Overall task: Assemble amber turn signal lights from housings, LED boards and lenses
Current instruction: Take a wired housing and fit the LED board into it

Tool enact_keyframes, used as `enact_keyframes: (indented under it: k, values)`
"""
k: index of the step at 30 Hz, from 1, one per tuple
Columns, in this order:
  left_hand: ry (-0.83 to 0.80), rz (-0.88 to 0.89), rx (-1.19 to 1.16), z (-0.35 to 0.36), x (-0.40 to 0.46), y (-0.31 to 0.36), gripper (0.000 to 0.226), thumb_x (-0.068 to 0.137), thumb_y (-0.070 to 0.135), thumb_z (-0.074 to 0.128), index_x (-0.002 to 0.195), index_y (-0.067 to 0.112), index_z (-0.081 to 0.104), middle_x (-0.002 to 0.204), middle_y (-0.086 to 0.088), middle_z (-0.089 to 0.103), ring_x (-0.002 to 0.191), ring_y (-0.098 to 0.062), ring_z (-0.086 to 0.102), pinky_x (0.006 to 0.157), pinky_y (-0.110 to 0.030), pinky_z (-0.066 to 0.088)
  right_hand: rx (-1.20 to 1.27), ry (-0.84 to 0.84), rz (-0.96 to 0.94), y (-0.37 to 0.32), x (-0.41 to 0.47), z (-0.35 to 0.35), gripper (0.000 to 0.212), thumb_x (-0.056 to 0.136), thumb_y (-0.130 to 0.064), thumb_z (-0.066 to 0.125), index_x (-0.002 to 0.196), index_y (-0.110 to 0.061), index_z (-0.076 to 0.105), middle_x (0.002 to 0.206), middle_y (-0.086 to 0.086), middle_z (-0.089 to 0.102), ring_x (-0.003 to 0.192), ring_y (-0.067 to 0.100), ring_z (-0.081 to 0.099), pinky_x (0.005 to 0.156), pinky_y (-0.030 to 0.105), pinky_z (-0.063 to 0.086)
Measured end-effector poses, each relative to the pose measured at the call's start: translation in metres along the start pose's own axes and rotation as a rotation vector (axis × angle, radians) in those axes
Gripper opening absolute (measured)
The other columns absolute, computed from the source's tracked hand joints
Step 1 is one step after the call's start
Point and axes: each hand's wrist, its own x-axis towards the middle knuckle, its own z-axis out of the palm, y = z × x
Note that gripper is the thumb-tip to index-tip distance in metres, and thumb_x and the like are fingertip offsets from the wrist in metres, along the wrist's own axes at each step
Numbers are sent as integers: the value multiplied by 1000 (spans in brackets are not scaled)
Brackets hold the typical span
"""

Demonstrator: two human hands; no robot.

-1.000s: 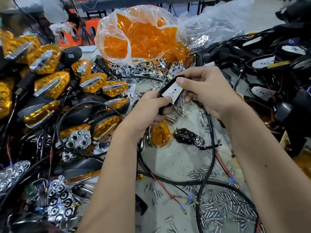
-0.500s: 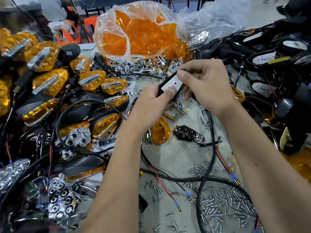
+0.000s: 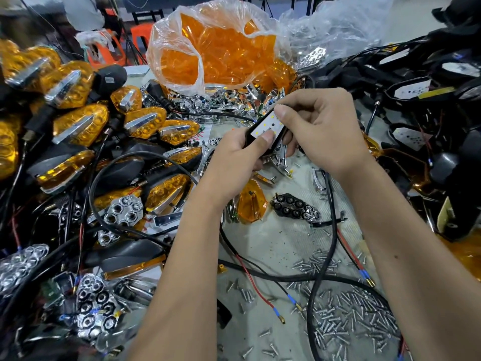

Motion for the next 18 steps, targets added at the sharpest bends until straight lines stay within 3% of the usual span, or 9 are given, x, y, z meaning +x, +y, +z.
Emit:
enact_keyframes:
  k: [7, 18]
  values:
    - [7, -16, -35, 0, -3, 5, 27, 109, 18, 51, 82, 19, 50, 59, 10, 34, 46, -7, 30, 43, -18, 25, -33, -14, -26, 0, 2, 0, 13, 95, -16, 65, 92, -15, 78, 67, 6, 70, 51, 28, 68, 46, 49, 58]
    - [-9, -30, -90, -1, -6, 9, 27, 109, 17, 49, 83, 19, 52, 58, 10, 33, 43, -4, 28, 41, -15, 23, -86, -8, -51, -5, 2, 0, 13, 96, -15, 64, 94, -16, 78, 64, 5, 68, 48, 26, 66, 45, 45, 57]
